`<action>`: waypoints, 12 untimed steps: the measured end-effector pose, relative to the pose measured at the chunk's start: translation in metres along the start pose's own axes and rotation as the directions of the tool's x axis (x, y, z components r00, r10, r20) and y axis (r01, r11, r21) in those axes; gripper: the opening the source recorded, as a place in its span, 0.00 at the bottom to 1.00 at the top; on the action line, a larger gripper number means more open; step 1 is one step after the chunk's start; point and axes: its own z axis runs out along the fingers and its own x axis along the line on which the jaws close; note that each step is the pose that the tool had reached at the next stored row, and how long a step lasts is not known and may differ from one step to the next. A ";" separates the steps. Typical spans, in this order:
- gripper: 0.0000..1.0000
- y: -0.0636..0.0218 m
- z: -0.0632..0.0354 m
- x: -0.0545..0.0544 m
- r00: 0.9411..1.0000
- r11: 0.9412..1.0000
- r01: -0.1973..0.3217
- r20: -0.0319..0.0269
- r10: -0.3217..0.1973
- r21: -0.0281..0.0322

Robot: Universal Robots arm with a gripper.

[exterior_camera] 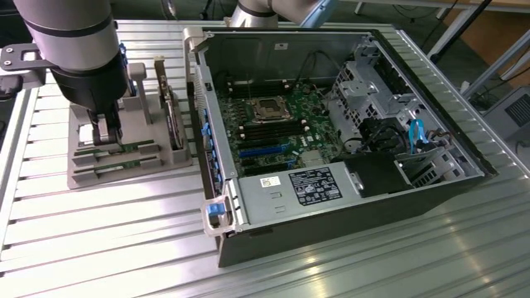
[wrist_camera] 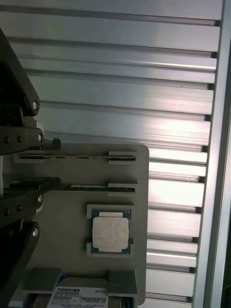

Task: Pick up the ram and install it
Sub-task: 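Pick up the ram and move it above insertion slot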

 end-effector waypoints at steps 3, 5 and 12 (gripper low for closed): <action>0.36 -0.0010 0.0037 0.000 1.000 1.000 0.004 -0.002 -0.004 0.000; 0.36 -0.0011 0.0059 0.000 1.000 1.000 0.006 -0.002 -0.006 0.000; 0.36 -0.0015 0.0144 0.000 1.000 1.000 0.013 -0.002 -0.013 0.000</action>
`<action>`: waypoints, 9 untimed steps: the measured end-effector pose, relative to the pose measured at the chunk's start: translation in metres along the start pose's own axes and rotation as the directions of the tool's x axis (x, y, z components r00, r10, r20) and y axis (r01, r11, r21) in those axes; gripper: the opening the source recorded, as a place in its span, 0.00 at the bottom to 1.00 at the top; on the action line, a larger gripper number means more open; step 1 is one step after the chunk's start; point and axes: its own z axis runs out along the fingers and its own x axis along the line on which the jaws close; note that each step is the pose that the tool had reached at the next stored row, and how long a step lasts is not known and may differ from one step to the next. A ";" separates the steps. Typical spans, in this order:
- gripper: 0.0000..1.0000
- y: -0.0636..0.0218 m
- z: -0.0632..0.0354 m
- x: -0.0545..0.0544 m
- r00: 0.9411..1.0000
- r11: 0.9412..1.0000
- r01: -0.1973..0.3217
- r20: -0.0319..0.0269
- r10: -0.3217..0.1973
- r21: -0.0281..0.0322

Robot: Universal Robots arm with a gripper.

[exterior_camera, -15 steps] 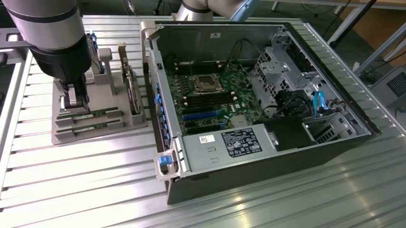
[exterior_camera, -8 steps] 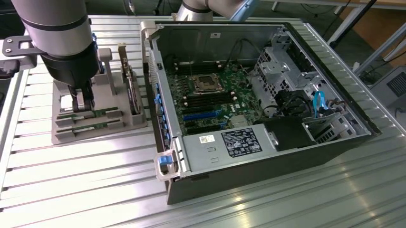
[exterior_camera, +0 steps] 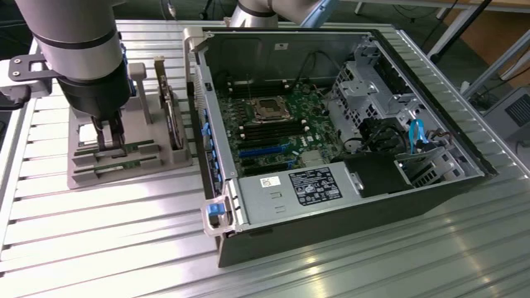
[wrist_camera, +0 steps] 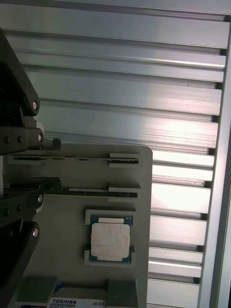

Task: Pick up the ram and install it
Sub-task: 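Pick up the ram and move it above insertion slot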

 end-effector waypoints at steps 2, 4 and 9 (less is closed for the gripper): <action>0.36 0.0002 0.0036 0.001 1.000 1.000 0.002 0.000 -0.002 0.000; 0.36 0.0002 0.0066 0.003 1.000 1.000 0.006 0.000 -0.006 0.000; 0.36 0.0002 0.0161 0.006 1.000 1.000 0.008 -0.001 -0.008 0.000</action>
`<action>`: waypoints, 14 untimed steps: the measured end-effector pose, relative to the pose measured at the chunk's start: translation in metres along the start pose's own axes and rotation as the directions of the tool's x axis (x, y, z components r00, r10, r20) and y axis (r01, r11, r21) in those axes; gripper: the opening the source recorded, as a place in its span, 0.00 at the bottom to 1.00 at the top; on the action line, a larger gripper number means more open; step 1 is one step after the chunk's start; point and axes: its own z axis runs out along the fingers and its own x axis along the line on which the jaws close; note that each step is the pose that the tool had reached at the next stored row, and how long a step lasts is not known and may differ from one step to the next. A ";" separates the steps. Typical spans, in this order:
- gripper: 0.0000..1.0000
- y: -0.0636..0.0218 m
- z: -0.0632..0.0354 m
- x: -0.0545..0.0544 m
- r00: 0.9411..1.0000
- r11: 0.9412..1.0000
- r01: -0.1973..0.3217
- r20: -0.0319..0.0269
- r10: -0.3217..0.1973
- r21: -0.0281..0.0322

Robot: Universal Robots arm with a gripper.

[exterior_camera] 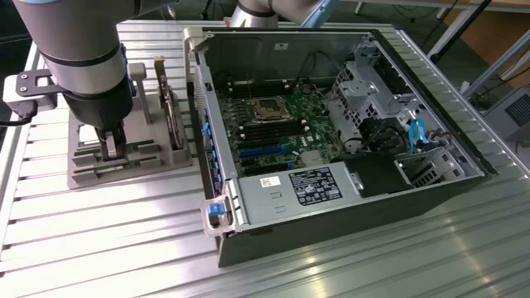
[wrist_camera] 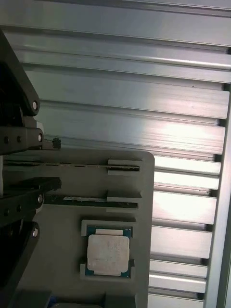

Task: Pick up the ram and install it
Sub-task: 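Pick up the ram and move it above insertion slot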

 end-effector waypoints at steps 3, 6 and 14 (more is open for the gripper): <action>0.36 -0.0002 0.0045 0.000 1.000 1.000 0.000 0.000 0.000 0.000; 0.36 -0.0006 0.0159 0.002 1.000 1.000 0.000 0.000 0.000 0.000; 0.36 0.0019 0.0265 0.001 1.000 1.000 0.001 0.000 -0.001 0.000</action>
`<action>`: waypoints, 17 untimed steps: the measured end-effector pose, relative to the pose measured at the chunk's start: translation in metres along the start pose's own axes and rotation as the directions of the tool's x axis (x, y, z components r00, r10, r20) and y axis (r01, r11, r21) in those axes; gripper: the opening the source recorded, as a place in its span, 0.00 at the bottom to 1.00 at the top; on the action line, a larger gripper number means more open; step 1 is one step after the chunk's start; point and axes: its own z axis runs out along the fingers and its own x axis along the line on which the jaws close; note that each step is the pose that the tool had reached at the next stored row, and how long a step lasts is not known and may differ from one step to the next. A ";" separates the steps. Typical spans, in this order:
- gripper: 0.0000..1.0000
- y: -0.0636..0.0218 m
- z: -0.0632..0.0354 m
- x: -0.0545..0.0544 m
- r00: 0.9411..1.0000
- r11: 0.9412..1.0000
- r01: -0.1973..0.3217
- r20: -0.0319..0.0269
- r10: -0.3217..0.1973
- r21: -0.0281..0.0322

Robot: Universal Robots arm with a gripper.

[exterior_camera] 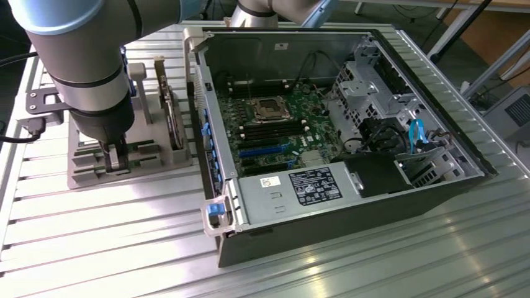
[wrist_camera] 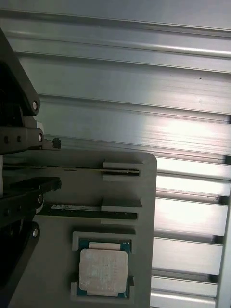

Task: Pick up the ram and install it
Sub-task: 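Pick up the ram and move it above insertion slot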

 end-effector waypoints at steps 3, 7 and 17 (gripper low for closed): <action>0.16 0.0000 0.0000 0.000 1.000 1.000 0.000 0.000 0.000 0.000; 0.12 0.0000 0.0000 0.000 1.000 1.000 0.000 0.000 0.000 0.000; 0.12 0.0009 -0.0222 0.000 1.000 1.000 0.000 -0.002 0.000 0.000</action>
